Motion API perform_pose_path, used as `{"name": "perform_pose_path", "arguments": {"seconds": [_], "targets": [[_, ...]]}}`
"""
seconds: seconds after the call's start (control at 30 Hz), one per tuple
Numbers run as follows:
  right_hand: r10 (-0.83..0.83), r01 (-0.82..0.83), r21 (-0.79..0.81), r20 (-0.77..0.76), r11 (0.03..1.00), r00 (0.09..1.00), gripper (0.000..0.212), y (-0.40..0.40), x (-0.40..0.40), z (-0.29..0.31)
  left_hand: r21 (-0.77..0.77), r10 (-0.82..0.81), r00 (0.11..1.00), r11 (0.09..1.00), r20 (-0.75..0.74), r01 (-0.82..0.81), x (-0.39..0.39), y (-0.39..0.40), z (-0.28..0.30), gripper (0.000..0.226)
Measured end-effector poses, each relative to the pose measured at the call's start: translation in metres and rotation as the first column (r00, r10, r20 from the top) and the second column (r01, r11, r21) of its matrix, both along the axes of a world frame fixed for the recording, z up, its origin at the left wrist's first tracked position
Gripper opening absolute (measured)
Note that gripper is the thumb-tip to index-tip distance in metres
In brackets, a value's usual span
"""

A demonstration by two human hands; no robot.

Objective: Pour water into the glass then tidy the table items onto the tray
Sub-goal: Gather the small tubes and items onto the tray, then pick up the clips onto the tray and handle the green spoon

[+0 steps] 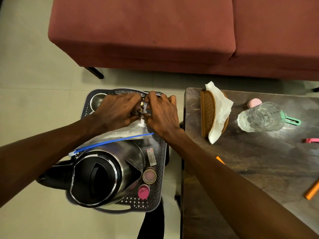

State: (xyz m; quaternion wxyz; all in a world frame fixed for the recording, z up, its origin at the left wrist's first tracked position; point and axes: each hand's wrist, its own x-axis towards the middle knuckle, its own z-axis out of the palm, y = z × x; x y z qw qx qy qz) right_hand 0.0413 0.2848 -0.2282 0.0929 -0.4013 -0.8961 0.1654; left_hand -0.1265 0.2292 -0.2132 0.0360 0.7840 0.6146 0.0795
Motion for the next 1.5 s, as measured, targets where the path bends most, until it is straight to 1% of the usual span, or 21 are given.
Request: {"name": "perform_pose_path", "arguments": {"seconds": [0.1,0.17,0.27,0.33,0.4,0.47,0.53,0.63,0.67,0.77,0.9,0.97,1.03,1.1,1.13,1.2,1.27,1.3,1.37,1.4,1.5], "targets": [[0.000,0.000,0.005,0.011,1.000,1.000,0.045,-0.001,0.005,0.004,-0.060,0.032,0.999,0.998,0.029,-0.030,-0.003,-0.004,0.003,0.046],[-0.008,0.008,-0.006,-0.010,1.000,1.000,0.044,-0.002,0.010,0.008,-0.077,0.054,0.995,0.996,0.085,-0.048,-0.004,-0.008,0.006,0.046],[-0.047,0.042,-0.057,-0.093,0.997,0.995,0.038,-0.004,0.019,0.018,-0.055,0.156,0.973,0.987,0.168,-0.148,-0.002,-0.013,0.018,0.035],[-0.096,0.082,-0.091,-0.157,0.992,0.983,0.033,-0.005,0.027,0.027,-0.039,0.278,0.936,0.960,0.216,-0.276,0.003,-0.012,0.030,0.025],[-0.154,0.134,-0.107,-0.213,0.985,0.965,0.027,-0.007,0.038,0.036,-0.047,0.385,0.873,0.920,0.299,-0.389,0.012,-0.006,0.044,0.021],[-0.223,0.199,-0.113,-0.277,0.974,0.935,0.021,-0.008,0.052,0.045,-0.043,0.397,0.806,0.905,0.438,-0.423,0.028,0.003,0.061,0.017],[-0.316,0.285,-0.140,-0.325,0.948,0.891,0.018,-0.010,0.070,0.055,-0.043,0.351,0.757,0.918,0.550,-0.394,0.056,0.017,0.078,0.013],[-0.451,0.391,-0.225,-0.411,0.892,0.792,0.019,-0.015,0.102,0.069,-0.142,0.306,0.692,0.948,0.654,-0.285,0.109,0.038,0.103,0.011],[-0.486,0.423,-0.239,-0.432,0.874,0.760,0.020,-0.016,0.116,0.074,-0.188,0.301,0.688,0.953,0.660,-0.237,0.129,0.044,0.109,0.010],[-0.573,0.496,-0.289,-0.464,0.819,0.676,0.022,-0.019,0.162,0.082,-0.275,0.286,0.730,0.951,0.621,-0.139,0.187,0.060,0.117,0.011],[-0.672,0.581,-0.347,-0.483,0.736,0.562,0.019,-0.024,0.228,0.080,-0.376,0.310,0.774,0.921,0.552,-0.101,0.257,0.070,0.113,0.008],[-0.727,0.629,-0.379,-0.469,0.679,0.503,0.017,-0.030,0.263,0.074,-0.438,0.352,0.776,0.892,0.524,-0.109,0.286,0.068,0.107,0.006],[-0.769,0.677,-0.393,-0.465,0.623,0.438,0.015,-0.038,0.299,0.068,-0.548,0.428,0.763,0.828,0.483,-0.118,0.314,0.062,0.100,0.010],[-0.805,0.706,-0.414,-0.442,0.574,0.396,0.015,-0.050,0.333,0.061,-0.682,0.560,0.701,0.717,0.442,-0.143,0.335,0.046,0.090,0.022],[-0.828,0.720,-0.432,-0.419,0.544,0.374,0.016,-0.056,0.348,0.057,-0.737,0.641,0.639,0.654,0.424,-0.167,0.341,0.037,0.083,0.028],[-0.882,0.749,-0.477,-0.340,0.460,0.325,0.017,-0.070,0.380,0.047,-0.824,0.795,0.485,0.518,0.365,-0.228,0.354,0.011,0.065,0.032],[-0.929,0.784,-0.501,-0.243,0.367,0.280,0.017,-0.082,0.412,0.036,-0.894,0.904,0.325,0.368,0.278,-0.257,0.361,-0.020,0.043,0.036],[-0.947,0.802,-0.504,-0.196,0.321,0.256,0.017,-0.086,0.425,0.031,-0.914,0.937,0.249,0.309,0.245,-0.263,0.363,-0.035,0.033,0.038],[-0.971,0.840,-0.487,-0.112,0.241,0.213,0.014,-0.089,0.454,0.020,-0.919,0.967,0.142,0.246,0.211,-0.307,0.369,-0.054,0.014,0.043],[-0.978,0.855,-0.474,-0.089,0.210,0.190,0.014,-0.088,0.467,0.015,-0.911,0.971,0.122,0.233,0.204,-0.339,0.372,-0.058,0.007,0.048],[-0.989,0.887,-0.438,-0.082,0.145,0.122,0.025,-0.075,0.496,0.001,-0.866,0.969,0.144,0.244,0.201,-0.436,0.378,-0.055,-0.006,0.056]]}}
